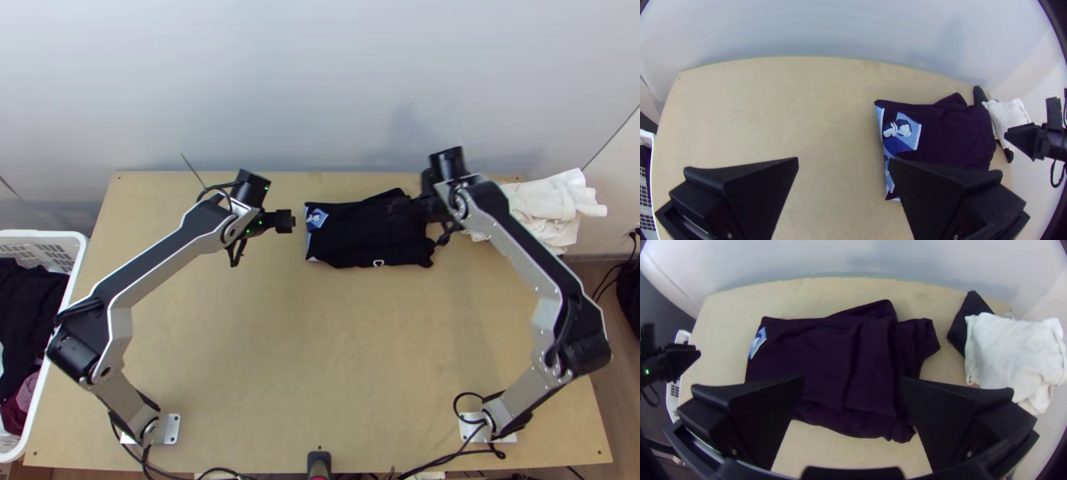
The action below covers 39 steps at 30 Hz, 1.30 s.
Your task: Fold the t-shirt
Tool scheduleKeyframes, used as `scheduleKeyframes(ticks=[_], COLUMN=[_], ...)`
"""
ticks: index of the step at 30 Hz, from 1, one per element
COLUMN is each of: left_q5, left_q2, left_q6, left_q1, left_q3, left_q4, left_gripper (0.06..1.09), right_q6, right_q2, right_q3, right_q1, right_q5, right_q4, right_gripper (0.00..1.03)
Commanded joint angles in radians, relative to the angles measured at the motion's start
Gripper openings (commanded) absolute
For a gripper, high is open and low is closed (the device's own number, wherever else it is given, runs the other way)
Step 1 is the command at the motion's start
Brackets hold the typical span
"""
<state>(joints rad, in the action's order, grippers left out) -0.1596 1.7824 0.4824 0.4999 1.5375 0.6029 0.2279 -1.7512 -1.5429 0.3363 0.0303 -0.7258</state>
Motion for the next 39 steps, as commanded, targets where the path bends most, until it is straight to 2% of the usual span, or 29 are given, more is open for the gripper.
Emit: scheduleKeyframes(ticks=[1,4,15,33,36,39], left_q5=[0.0,0.002,0.002,0.003,0.003,0.003], left_q2=[-0.094,-0.149,-0.29,-0.322,-0.319,-0.314], left_q6=[-0.005,-0.01,-0.008,-0.01,-0.011,-0.011], left_q1=[-0.029,-0.061,-0.156,-0.172,-0.172,-0.172], left_q3=[-0.05,-0.093,-0.238,-0.3,-0.301,-0.3], left_q4=[0.023,0.034,0.038,0.046,0.046,0.044], left_gripper=[1.04,1.04,1.04,1.04,1.04,1.04], right_q6=[-0.122,-0.191,-0.343,-0.354,-0.36,-0.36], right_q2=[0.076,0.088,0.085,-0.117,-0.182,-0.234], right_q3=[0.087,0.164,0.371,0.276,0.247,0.205], right_q1=[0.201,0.262,0.348,0.36,0.354,0.346], right_q5=[-0.15,-0.23,-0.299,-0.3,-0.36,-0.368], right_q4=[0.012,0.075,0.35,0.358,0.381,0.39], right_gripper=[0.99,0.99,0.99,0.99,0.99,0.99])
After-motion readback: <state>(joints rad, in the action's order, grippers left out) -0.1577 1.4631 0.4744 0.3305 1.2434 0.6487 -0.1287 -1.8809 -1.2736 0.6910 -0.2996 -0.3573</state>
